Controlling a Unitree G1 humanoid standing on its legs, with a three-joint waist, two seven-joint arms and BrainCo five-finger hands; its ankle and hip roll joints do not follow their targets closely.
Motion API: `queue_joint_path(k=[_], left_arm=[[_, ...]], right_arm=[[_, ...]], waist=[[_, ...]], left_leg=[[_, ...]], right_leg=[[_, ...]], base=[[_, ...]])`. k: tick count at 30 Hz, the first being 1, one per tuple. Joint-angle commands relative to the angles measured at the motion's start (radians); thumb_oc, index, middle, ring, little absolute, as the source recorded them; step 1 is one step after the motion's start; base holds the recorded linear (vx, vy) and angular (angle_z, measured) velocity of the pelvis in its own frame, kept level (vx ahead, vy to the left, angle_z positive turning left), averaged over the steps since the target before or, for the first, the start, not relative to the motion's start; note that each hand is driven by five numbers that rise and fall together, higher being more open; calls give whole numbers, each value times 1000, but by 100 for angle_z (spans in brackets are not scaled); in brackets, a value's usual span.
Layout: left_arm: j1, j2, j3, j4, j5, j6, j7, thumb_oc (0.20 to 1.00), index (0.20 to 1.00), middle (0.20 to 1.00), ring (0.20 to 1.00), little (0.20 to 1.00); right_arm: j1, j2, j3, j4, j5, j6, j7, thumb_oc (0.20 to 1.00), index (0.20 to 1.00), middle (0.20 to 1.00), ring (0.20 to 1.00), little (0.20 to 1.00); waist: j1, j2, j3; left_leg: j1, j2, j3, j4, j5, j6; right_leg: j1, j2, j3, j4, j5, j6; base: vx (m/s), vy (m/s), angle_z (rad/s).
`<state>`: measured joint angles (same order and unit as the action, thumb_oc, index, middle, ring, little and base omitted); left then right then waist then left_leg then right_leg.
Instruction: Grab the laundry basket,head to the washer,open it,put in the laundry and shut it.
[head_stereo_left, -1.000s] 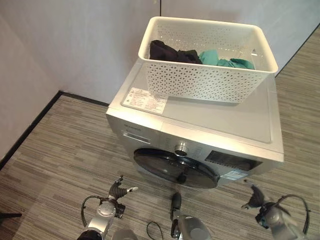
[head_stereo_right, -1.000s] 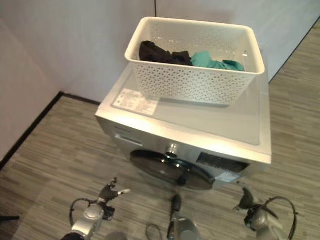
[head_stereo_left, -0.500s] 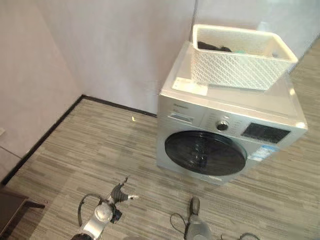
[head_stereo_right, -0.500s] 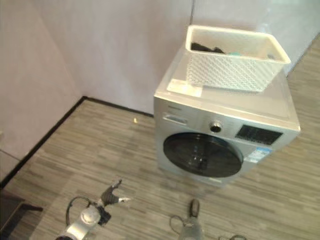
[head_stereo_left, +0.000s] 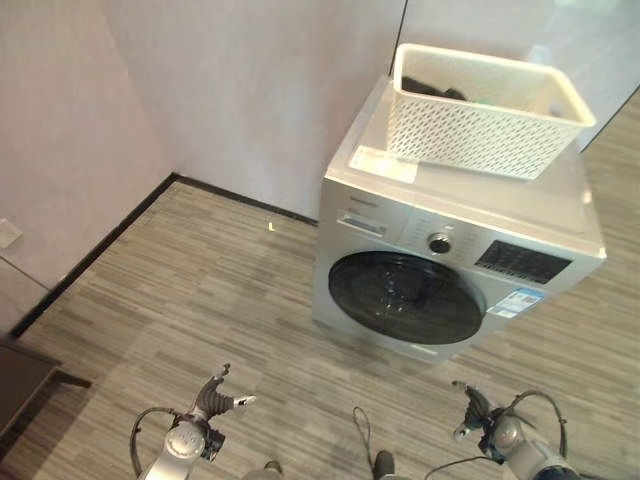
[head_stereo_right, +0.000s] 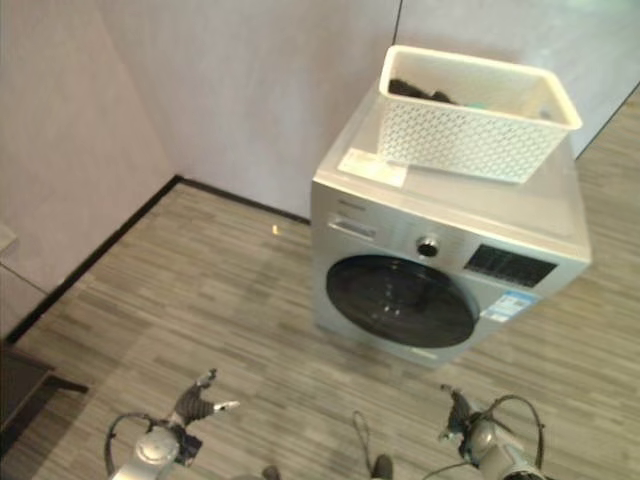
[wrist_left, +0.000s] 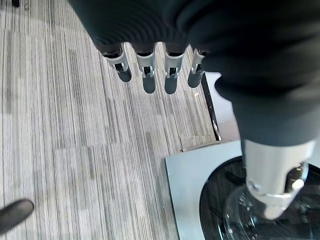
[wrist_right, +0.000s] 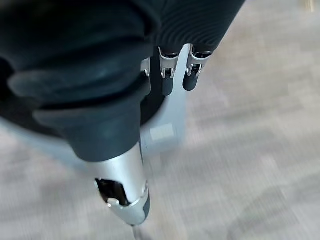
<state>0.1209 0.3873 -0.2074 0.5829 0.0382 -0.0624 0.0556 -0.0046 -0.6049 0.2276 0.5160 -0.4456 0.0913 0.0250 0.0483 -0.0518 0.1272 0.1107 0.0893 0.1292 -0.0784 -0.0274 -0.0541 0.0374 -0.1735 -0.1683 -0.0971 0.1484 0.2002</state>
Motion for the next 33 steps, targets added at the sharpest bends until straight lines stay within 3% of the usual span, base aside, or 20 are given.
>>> queue_joint_path(k=[1,5,10,21,26,30,32,33], left_arm=[[-36,18,-10,-10,-14,-26,-10,1000,1000,1000,1000,1000],[-26,21,-22,-41,-43,-32,-9,1000,1000,1000,1000,1000],[-44,34,-51,-64,-76,-37,-7,1000,1000,1000,1000,1000],[-128,18,-116,-55,-143,-57,18,1000,1000,1000,1000,1000],[-158,-7,-118,-20,-162,-50,31,1000,1000,1000,1000,1000],[-153,-26,-132,-2,-155,-39,13,1000,1000,1000,1000,1000],[-141,-29,-128,21,-138,-26,0,1000,1000,1000,1000,1000],[-140,-22,-128,9,-134,-28,-6,1000,1000,1000,1000,1000]], right_arm=[[-22,-51,-47,-22,-21,-1,-28,1000,1000,1000,1000,1000],[-116,-114,-61,29,-27,16,-80,1000,1000,1000,1000,1000],[-323,-148,32,120,-26,34,-113,1000,1000,1000,1000,1000],[-763,-261,223,415,28,38,-175,1000,1000,1000,1000,1000],[-764,-301,184,347,50,56,-188,1000,1000,1000,1000,1000],[-645,-347,73,210,39,76,-195,1000,1000,1000,1000,1000],[-466,-358,-72,80,13,86,-201,1000,1000,1000,1000,1000],[-448,-357,-87,72,8,87,-192,1000,1000,1000,1000,1000]], waist=[[6,-12,-20],[28,8,2],[51,32,59],[46,66,131],[25,65,132],[-3,64,124],[-22,56,114],[-24,51,112]], left_leg=[[-62,-30,-64,13,-63,41],[-78,-16,-98,-7,-32,22],[-134,-6,-114,-9,-5,9],[-262,8,-93,-9,46,-12],[-270,16,-84,-9,47,-16],[-260,23,-82,-9,39,-17],[-236,25,-75,-9,24,-11],[-232,25,-71,-9,18,-8]], right_leg=[[8,-57,-50,10,-103,-31],[2,-43,-80,10,-117,-39],[-44,-33,-84,10,-117,-49],[-186,-15,-55,10,-89,-57],[-199,-11,-46,10,-90,-61],[-189,-6,-46,10,-95,-64],[-176,0,-37,10,-99,-63],[-179,2,-30,10,-98,-61]], base=[[7,-89,25],[-38,-96,28],[-87,-36,14],[-82,-20,3],[6,-10,-5],[34,-7,0],[67,-31,-6],[36,-37,-10]])
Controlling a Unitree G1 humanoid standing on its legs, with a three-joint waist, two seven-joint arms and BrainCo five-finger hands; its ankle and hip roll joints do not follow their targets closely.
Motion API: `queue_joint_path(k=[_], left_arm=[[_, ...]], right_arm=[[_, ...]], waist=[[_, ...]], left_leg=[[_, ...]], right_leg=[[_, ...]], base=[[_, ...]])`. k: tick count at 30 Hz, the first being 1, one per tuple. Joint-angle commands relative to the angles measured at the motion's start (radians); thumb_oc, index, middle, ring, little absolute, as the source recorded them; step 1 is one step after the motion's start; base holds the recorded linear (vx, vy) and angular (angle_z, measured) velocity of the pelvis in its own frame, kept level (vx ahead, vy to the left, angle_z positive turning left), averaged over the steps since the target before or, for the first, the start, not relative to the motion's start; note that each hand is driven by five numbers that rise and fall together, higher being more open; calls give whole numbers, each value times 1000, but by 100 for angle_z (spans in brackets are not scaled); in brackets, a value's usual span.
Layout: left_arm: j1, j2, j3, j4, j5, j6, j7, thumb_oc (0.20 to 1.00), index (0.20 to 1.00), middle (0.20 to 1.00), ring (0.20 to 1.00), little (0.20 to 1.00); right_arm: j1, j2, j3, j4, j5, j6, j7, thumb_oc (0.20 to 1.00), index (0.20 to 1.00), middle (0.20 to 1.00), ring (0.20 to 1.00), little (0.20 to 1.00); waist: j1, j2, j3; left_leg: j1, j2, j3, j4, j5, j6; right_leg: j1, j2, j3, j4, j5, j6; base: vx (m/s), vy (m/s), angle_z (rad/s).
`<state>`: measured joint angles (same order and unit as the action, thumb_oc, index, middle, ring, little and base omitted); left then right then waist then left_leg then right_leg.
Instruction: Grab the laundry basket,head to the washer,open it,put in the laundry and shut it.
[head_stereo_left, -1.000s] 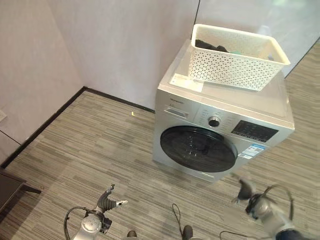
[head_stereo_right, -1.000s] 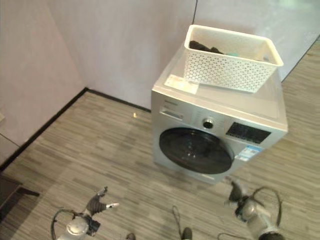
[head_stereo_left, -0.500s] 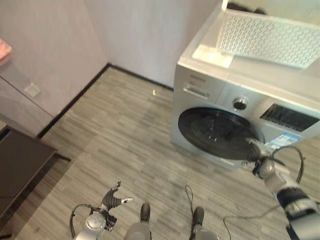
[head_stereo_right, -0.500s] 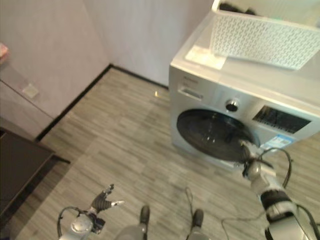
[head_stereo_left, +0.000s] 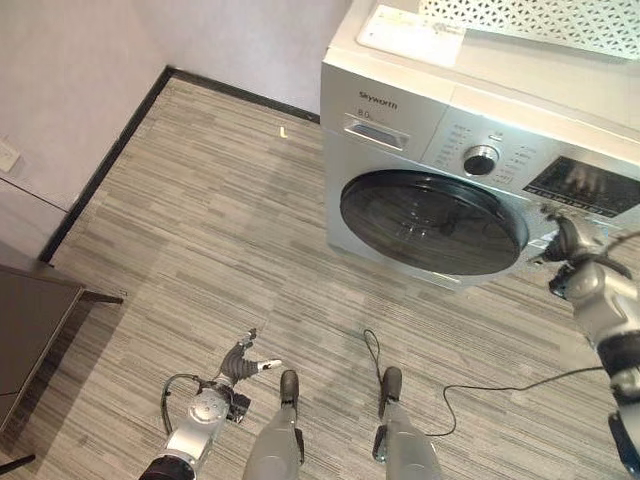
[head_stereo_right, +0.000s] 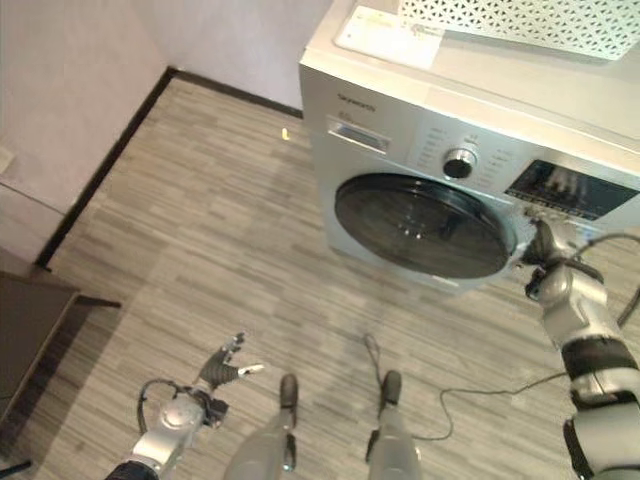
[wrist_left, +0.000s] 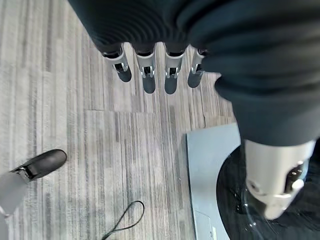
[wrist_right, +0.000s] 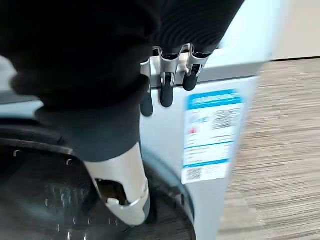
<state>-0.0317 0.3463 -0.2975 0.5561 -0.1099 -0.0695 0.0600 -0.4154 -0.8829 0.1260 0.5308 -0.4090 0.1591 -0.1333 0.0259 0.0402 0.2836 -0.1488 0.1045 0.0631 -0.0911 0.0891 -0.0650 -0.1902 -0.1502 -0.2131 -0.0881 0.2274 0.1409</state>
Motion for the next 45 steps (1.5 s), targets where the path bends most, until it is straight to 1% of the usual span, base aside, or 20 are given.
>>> queue_joint_path(k=[1,3,8,11,14,15,21,23,25,26,29,33,34,35,36,39,41,42,43,45], left_arm=[[13,20,-38,35,14,-20,-10,1000,1000,1000,1000,1000],[16,32,-42,12,10,-25,-13,1000,1000,1000,1000,1000],[-1,41,-35,-32,-42,-34,3,1000,1000,1000,1000,1000],[-6,48,-23,-93,-105,-45,21,1000,1000,1000,1000,1000],[4,50,-21,-138,-142,-49,20,1000,1000,1000,1000,1000],[16,57,-18,-168,-164,-52,15,1000,1000,1000,1000,1000],[23,55,-38,-200,-220,-61,12,1000,1000,1000,1000,1000],[4,49,-51,-207,-239,-67,26,1000,1000,1000,1000,1000],[-20,42,-59,-197,-231,-66,35,1000,1000,1000,1000,1000],[-30,38,-62,-193,-228,-65,40,1000,1000,1000,1000,1000],[-59,18,-70,-161,-213,-64,60,1000,1000,1000,1000,1000],[-59,18,-70,-161,-213,-64,60,1000,1000,1000,1000,1000],[-77,3,-55,-113,-154,-43,101,1000,1000,1000,1000,1000],[-76,6,-49,-110,-143,-40,108,1000,1000,1000,1000,1000],[-68,16,-31,-112,-112,-32,120,1000,1000,1000,1000,1000],[-47,42,2,-147,-51,-33,138,1000,1000,1000,1000,1000],[-28,74,22,-199,17,-32,157,1000,1000,1000,1000,1000],[-29,115,38,-252,124,-33,193,1000,1000,1000,1000,1000],[-26,145,45,-290,196,-37,218,1000,1000,1000,1000,1000],[-51,300,53,-409,507,-47,330,1000,1000,1000,1000,1000]], right_arm=[[-35,-79,12,56,-30,19,-33,1000,1000,1000,1000,1000],[-55,-85,20,70,-27,19,-30,1000,1000,1000,1000,1000],[-172,-65,104,127,2,13,-31,1000,1000,1000,1000,1000],[-278,-22,160,186,61,17,-44,1000,1000,1000,1000,1000],[-311,-3,173,222,91,13,-63,1000,1000,1000,1000,1000],[-340,11,179,256,113,12,-70,1000,1000,1000,1000,1000],[-437,60,217,398,193,-14,-128,1000,1000,1000,1000,1000],[-480,107,246,484,222,-26,-157,1000,1000,1000,1000,1000],[-481,153,257,499,238,-33,-156,1000,1000,1000,1000,1000],[-474,178,258,496,250,-36,-153,1000,1000,1000,1000,1000],[-409,296,259,473,297,-55,-141,1000,1000,1000,1000,1000],[-409,296,259,473,297,-55,-141,1000,1000,1000,1000,1000],[-245,458,254,416,359,-80,-113,1000,1000,1000,1000,1000],[-204,486,250,411,371,-79,-104,1000,1000,1000,1000,1000],[-120,537,251,411,383,-84,-83,1000,1000,1000,1000,1000],[-21,582,256,437,381,-86,-55,1000,1000,1000,1000,1000],[17,602,249,466,383,-89,-47,1000,1000,1000,1000,1000],[37,608,241,489,382,-94,-47,1000,1000,1000,1000,1000],[49,616,241,499,381,-97,-50,1000,1000,1000,1000,1000],[72,627,242,515,369,-119,-63,1000,1000,1000,1000,1000]], waist=[[0,-42,-44],[4,-45,-43],[10,-43,-23],[15,-33,0],[20,-24,15],[24,-14,23],[39,8,45],[51,21,54],[54,26,56],[55,26,56],[57,22,52],[57,22,52],[56,9,37],[56,5,29],[59,0,16],[67,-8,-9],[73,-11,-20],[79,-10,-27],[81,-15,-34],[89,-22,-43]], left_leg=[[28,10,-3,4,-99,3],[30,8,5,4,-102,4],[16,6,12,4,-93,3],[-15,1,6,4,-78,1],[-32,-1,0,4,-69,-1],[-51,-3,-4,4,-61,-4],[-99,-9,-17,4,-45,-10],[-123,-14,-24,4,-37,-12],[-127,-16,-25,4,-35,-14],[-128,-16,-25,4,-34,-14],[-117,-15,-28,4,-38,-13],[-117,-15,-28,4,-38,-13],[-74,-7,-32,4,-54,-10],[-68,-7,-33,4,-55,-9],[-36,-2,-36,4,-67,-8],[-3,-1,-46,4,-76,-6],[19,0,-49,4,-83,-6],[33,3,-49,4,-91,-9],[37,2,-48,4,-91,-9],[49,5,-47,4,-100,-15]], right_leg=[[48,-22,16,1,-177,-2],[41,-22,22,1,-173,-1],[15,-24,34,1,-163,-3],[-10,-25,34,1,-157,-7],[-21,-26,31,1,-156,-9],[-33,-28,27,1,-156,-10],[-66,-31,21,1,-152,-12],[-83,-34,19,1,-150,-10],[-85,-33,17,1,-151,-10],[-85,-32,15,1,-152,-11],[-70,-29,12,1,-158,-14],[-70,-29,12,1,-158,-14],[-24,-24,5,1,-173,-19],[-16,-25,1,1,-174,-19],[17,-23,-6,1,-185,-20],[57,-24,-20,1,-196,-21],[80,-23,-27,1,-204,-20],[95,-21,-31,1,-210,-19],[99,-23,-34,1,-210,-18],[112,-21,-35,1,-214,-13]], base=[[6,-29,-18],[-3,-13,-23],[-26,-12,-22],[-19,-31,-1],[-4,-28,14],[-10,-21,21],[5,-21,14],[-12,-7,4],[-6,3,4],[0,0,0],[9,-3,-2],[16,-11,-1],[74,-53,-2],[135,-74,3],[93,-36,21],[82,-30,20],[51,-20,10],[0,0,0],[30,-21,4],[20,-31,16]])
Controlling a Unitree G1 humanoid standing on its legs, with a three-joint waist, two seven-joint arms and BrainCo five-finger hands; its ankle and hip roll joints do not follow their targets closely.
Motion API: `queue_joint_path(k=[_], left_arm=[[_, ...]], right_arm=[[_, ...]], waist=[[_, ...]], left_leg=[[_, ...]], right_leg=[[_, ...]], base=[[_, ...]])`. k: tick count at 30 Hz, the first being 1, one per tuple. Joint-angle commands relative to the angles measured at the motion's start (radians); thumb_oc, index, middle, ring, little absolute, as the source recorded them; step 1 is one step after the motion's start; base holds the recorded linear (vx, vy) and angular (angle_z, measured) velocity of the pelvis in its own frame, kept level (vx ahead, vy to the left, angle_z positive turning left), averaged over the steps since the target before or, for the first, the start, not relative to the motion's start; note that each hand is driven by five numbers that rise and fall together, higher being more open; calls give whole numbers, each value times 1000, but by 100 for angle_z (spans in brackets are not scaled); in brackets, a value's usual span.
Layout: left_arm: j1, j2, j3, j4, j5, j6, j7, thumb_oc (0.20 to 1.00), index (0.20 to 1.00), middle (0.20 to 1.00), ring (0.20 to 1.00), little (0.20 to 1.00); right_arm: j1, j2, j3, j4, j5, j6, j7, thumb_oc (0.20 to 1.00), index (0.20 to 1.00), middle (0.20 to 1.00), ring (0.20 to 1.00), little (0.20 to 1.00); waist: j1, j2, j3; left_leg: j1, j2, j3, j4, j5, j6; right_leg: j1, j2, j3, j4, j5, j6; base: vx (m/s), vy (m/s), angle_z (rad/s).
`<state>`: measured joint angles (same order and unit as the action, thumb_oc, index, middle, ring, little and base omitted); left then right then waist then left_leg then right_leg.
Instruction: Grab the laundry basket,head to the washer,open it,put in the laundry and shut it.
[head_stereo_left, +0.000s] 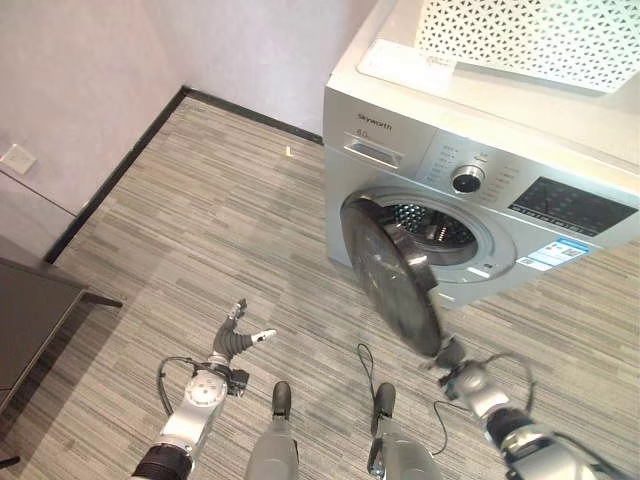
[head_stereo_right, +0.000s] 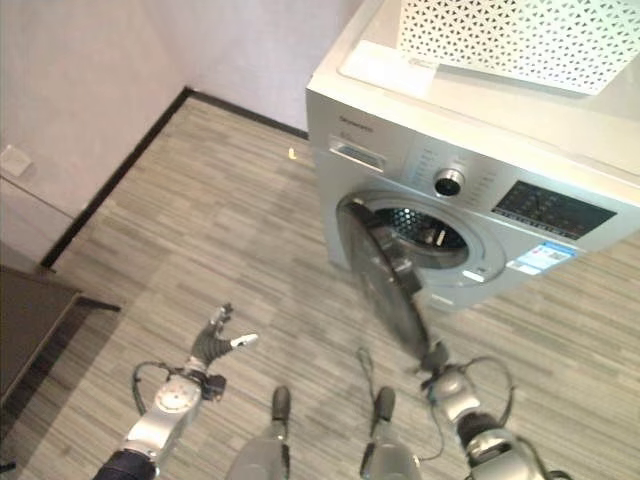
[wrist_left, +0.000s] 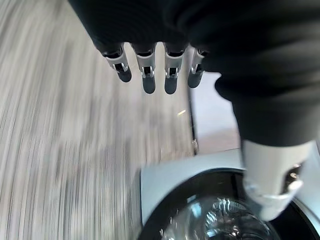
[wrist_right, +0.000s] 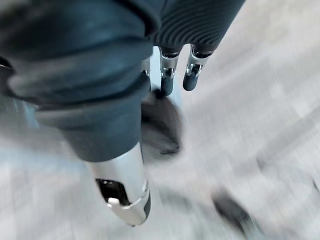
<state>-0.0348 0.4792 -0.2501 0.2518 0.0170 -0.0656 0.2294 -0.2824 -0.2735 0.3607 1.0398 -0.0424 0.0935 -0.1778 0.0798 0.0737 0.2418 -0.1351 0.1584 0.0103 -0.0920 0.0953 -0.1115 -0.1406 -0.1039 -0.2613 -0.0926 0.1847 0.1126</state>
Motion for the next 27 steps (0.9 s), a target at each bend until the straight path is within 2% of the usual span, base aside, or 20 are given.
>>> queue_joint_path(k=[1,3,4,6,8,11,12,13,14,18,19,20,21,24,25,26,27], left_arm=[[-60,225,13,-151,474,-48,184,1000,1000,1000,1000,1000],[-62,283,91,-300,527,-61,176,1000,1000,1000,1000,1000],[-64,290,145,-398,513,-84,160,1000,1000,1000,1000,1000],[-77,289,181,-498,496,-115,142,1000,1000,1000,1000,1000],[-203,269,144,-568,444,-139,112,1000,1000,1000,1000,1000],[-281,237,109,-625,384,-157,81,1000,1000,1000,1000,1000],[-352,199,57,-657,285,-174,38,1000,1000,1000,1000,1000],[-356,198,55,-656,281,-174,36,1000,1000,1000,1000,1000],[-391,175,26,-673,184,-186,1,1000,1000,1000,1000,1000],[-545,45,-82,-629,-107,-161,-79,1000,1000,1000,1000,1000],[-570,-19,-121,-593,-251,-151,-104,1000,1000,1000,1000,1000],[-574,-21,-122,-590,-253,-152,-105,1000,1000,1000,1000,1000],[-644,-100,-192,-527,-430,-122,-146,1000,1000,1000,1000,1000],[-722,-174,-299,-449,-579,-73,-192,1000,1000,1000,1000,1000],[-725,-176,-301,-444,-580,-75,-193,1000,1000,1000,1000,1000],[-762,-232,-386,-316,-625,-22,-208,1000,1000,1000,1000,1000],[-764,-234,-387,-314,-625,-23,-208,1000,1000,1000,1000,1000]], right_arm=[[-56,15,14,4,-2,-66,-28,1000,1000,1000,1000,1000],[-32,12,2,9,-3,-72,-24,1000,1000,1000,1000,1000],[-21,13,-7,23,-3,-66,-18,1000,1000,1000,1000,1000],[-16,23,-3,45,-5,-59,1,1000,1000,1000,1000,1000],[4,33,2,55,16,-58,42,1000,1000,1000,1000,1000],[14,35,-6,58,26,-53,48,1000,1000,1000,1000,1000],[20,36,-14,74,31,-50,50,1000,1000,1000,1000,1000],[20,36,-16,74,31,-50,50,1000,1000,1000,1000,1000],[27,39,-17,79,33,-48,52,1000,1000,1000,1000,1000],[41,37,-33,130,39,-28,60,1000,1000,1000,1000,1000],[43,34,-41,144,43,-19,59,1000,1000,1000,1000,1000],[43,33,-43,144,43,-19,59,1000,1000,1000,1000,1000],[40,32,-50,173,53,-10,65,1000,1000,1000,1000,1000],[38,25,-52,188,58,-6,73,1000,1000,1000,1000,1000],[38,24,-54,188,58,-6,73,1000,1000,1000,1000,1000],[45,16,-52,196,59,-1,81,1000,1000,1000,1000,1000],[45,16,-53,196,59,-1,81,1000,1000,1000,1000,1000]], waist=[[40,-56,-4],[47,-59,-12],[48,-61,-21],[44,-66,-33],[33,-70,-53],[24,-68,-63],[15,-65,-69],[17,-64,-69],[9,-61,-76],[-12,-53,-88],[-19,-47,-86],[-19,-47,-86],[-31,-40,-89],[-55,-33,-91],[-53,-33,-91],[-73,-35,-90],[-72,-35,-89]], left_leg=[[43,-46,6,5,-114,29],[51,-46,5,5,-119,28],[57,-46,4,5,-121,27],[63,-45,4,5,-119,27],[73,-46,6,5,-121,23],[70,-49,5,5,-118,19],[68,-53,5,5,-118,18],[66,-53,4,5,-118,18],[71,-52,6,5,-124,17],[67,-61,1,5,-117,23],[73,-63,-2,5,-121,23],[70,-64,-3,5,-117,24],[69,-68,-6,5,-116,27],[69,-71,-5,5,-116,31],[69,-71,-5,5,-116,31],[72,-70,1,5,-117,35],[72,-70,1,5,-118,35]], right_leg=[[69,-66,11,5,-176,18],[81,-67,6,5,-177,19],[89,-67,3,5,-179,20],[96,-69,1,5,-179,19],[109,-70,-4,5,-180,20],[109,-75,-15,5,-178,22],[110,-77,-21,5,-177,25],[110,-77,-22,5,-177,25],[115,-77,-23,5,-181,26],[115,-83,-29,5,-174,27],[121,-83,-31,5,-177,27],[118,-84,-32,5,-174,27],[120,-86,-35,5,-172,28],[116,-89,-32,5,-168,32],[116,-89,-32,5,-168,32],[114,-88,-22,5,-167,34],[114,-88,-21,5,-167,34]], base=[[14,-34,13],[10,-35,8],[3,-25,16],[10,-20,22],[14,-22,10],[-1,0,1],[-7,11,4],[25,14,4],[15,19,5],[15,11,2],[9,16,10],[17,30,22],[6,28,17],[15,30,7],[6,42,-3],[6,26,-5],[7,29,-6]])
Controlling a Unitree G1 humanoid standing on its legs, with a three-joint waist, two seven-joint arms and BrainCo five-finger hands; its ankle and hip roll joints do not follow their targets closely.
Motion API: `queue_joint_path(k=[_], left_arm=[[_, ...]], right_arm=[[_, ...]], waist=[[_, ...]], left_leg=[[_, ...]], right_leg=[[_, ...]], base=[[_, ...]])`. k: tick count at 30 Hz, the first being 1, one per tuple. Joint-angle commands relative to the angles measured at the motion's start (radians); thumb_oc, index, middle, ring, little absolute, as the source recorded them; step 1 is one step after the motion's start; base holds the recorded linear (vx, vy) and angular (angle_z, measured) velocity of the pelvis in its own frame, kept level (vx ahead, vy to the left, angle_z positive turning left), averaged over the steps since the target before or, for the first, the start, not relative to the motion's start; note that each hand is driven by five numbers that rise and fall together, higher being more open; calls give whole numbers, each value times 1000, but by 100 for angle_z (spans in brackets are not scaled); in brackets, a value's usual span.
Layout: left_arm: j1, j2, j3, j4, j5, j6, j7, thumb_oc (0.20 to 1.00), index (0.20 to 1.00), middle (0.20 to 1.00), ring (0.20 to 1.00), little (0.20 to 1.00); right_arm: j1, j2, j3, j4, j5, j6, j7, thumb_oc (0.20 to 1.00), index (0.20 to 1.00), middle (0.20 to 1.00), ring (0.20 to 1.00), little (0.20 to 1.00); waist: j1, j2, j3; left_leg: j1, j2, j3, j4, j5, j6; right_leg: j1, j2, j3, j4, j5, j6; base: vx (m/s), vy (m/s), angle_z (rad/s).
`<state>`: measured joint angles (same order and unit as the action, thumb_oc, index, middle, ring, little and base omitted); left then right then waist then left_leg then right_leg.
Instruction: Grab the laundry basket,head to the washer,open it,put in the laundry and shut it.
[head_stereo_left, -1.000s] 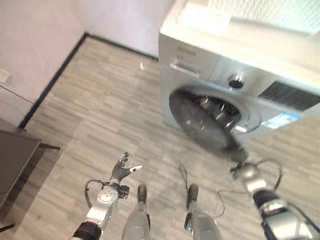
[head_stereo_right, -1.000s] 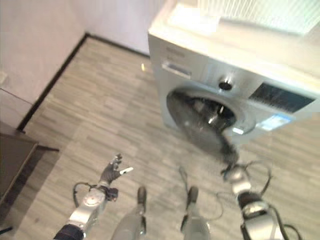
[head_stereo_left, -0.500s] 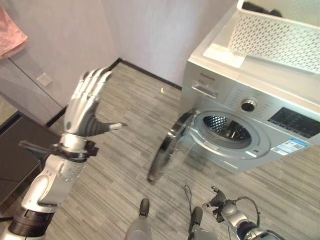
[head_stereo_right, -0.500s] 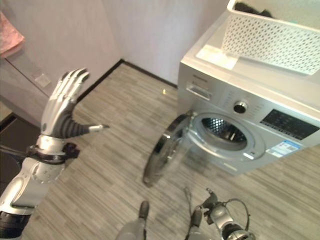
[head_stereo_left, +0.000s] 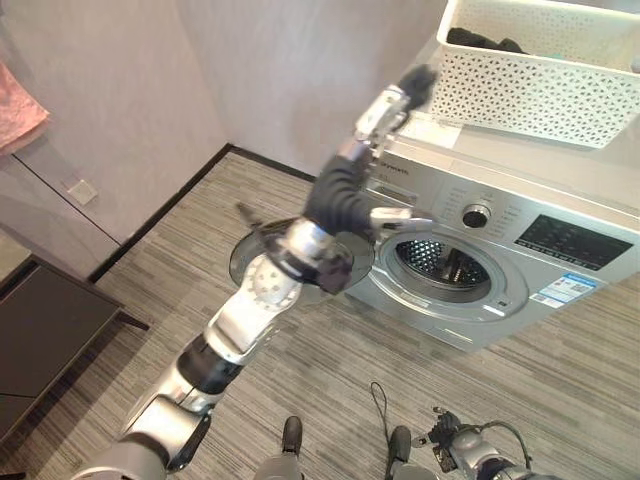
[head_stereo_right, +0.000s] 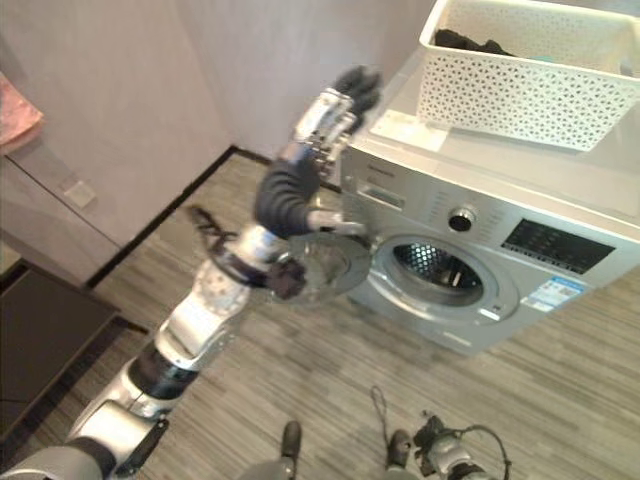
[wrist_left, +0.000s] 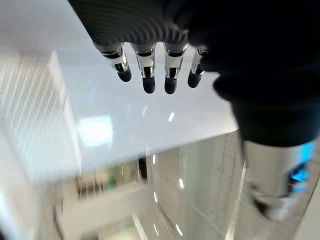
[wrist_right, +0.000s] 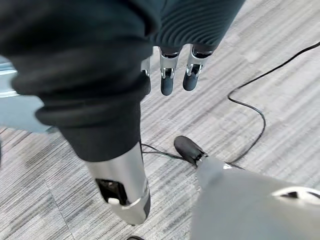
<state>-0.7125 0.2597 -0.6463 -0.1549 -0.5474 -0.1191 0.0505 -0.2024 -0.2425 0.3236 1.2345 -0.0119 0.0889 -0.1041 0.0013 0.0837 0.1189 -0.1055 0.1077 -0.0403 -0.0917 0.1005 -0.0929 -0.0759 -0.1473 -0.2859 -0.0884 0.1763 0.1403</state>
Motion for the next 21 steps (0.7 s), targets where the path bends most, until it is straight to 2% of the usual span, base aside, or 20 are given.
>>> queue_joint_path(k=[1,2,4,7,8,9,11,13,14,16,17,18,20,21], left_arm=[[-94,-31,7,149,-4,38,-9,1000,1000,1000,1000,1000],[-110,-79,-10,293,82,60,15,1000,1000,1000,1000,1000],[-117,-104,-24,364,115,72,16,1000,1000,1000,1000,1000],[-126,-191,-60,599,105,104,6,1000,1000,1000,1000,1000],[-128,-193,-60,603,105,102,6,1000,1000,1000,1000,1000],[-149,-250,-69,788,84,123,2,1000,1000,1000,1000,1000],[-175,-273,-76,958,143,144,-9,1000,1000,1000,1000,1000],[-230,-252,-104,1099,426,152,-7,1000,1000,1000,1000,1000],[-276,-232,-134,1189,621,161,48,1000,1000,1000,1000,1000],[-361,-197,-164,1361,853,182,108,1000,1000,1000,1000,1000],[-380,-179,-157,1412,893,181,110,1000,1000,1000,1000,1000],[-375,-135,-87,1484,884,191,140,1000,1000,1000,1000,1000],[-385,-104,-70,1501,900,194,154,1000,1000,1000,1000,1000],[-409,-22,-56,1503,938,193,189,1000,1000,1000,1000,1000]], right_arm=[[-31,-18,-19,6,35,4,8,1000,1000,1000,1000,1000],[-36,-20,-16,7,50,7,7,1000,1000,1000,1000,1000],[-40,-20,-15,9,57,8,5,1000,1000,1000,1000,1000],[-58,-21,-10,2,81,12,0,1000,1000,1000,1000,1000],[-59,-22,-11,2,81,12,0,1000,1000,1000,1000,1000],[-79,-31,-10,-19,97,12,-5,1000,1000,1000,1000,1000],[-98,-45,-4,-34,98,12,-9,1000,1000,1000,1000,1000],[-103,-64,4,-60,87,7,-10,1000,1000,1000,1000,1000],[-99,-75,9,-81,84,1,-9,1000,1000,1000,1000,1000],[-104,-82,39,-114,72,-21,-20,1000,1000,1000,1000,1000],[-107,-84,59,-140,63,-37,-27,1000,1000,1000,1000,1000],[-100,-88,82,-185,57,-53,-38,1000,1000,1000,1000,1000],[-88,-91,83,-198,61,-59,-38,1000,1000,1000,1000,1000],[-71,-101,73,-214,81,-77,-41,1000,1000,1000,1000,1000]], waist=[[0,-49,34],[-13,-54,40],[-20,-56,43],[-46,-58,51],[-45,-57,51],[-66,-59,55],[-85,-63,57],[-99,-70,61],[-106,-74,65],[-118,-88,71],[-124,-97,76],[-130,-114,86],[-134,-124,89],[-138,-137,96]], left_leg=[[44,-19,53,4,-123,17],[43,-17,54,4,-120,16],[41,-16,55,4,-119,15],[34,-15,65,4,-115,14],[34,-15,65,4,-115,14],[26,-12,78,4,-112,14],[17,-10,87,4,-110,15],[8,-7,103,4,-109,16],[8,-2,112,4,-111,17],[-7,1,125,4,-107,17],[-12,4,132,4,-104,17],[-20,9,144,4,-100,16],[-24,12,147,4,-98,16],[-34,17,151,4,-94,14]], right_leg=[[49,-43,6,1,-159,7],[47,-41,8,1,-160,5],[44,-40,10,1,-160,4],[30,-37,21,1,-156,4],[29,-37,21,1,-156,4],[11,-34,37,1,-150,5],[-10,-30,54,1,-143,6],[-32,-25,70,1,-136,7],[-39,-22,78,1,-133,7],[-65,-16,99,1,-123,8],[-76,-11,109,1,-119,8],[-94,-8,122,1,-112,6],[-102,-6,125,1,-109,6],[-117,-3,130,1,-104,6]], base=[[-10,5,-14],[-10,5,-17],[-11,3,-15],[-16,14,-5],[-37,26,-12],[-33,30,-16],[-35,30,-23],[-34,23,-36],[-33,21,-40],[-54,11,-27],[-76,-2,-19],[-49,-6,-25],[-40,-25,-40],[-41,-31,-27]])
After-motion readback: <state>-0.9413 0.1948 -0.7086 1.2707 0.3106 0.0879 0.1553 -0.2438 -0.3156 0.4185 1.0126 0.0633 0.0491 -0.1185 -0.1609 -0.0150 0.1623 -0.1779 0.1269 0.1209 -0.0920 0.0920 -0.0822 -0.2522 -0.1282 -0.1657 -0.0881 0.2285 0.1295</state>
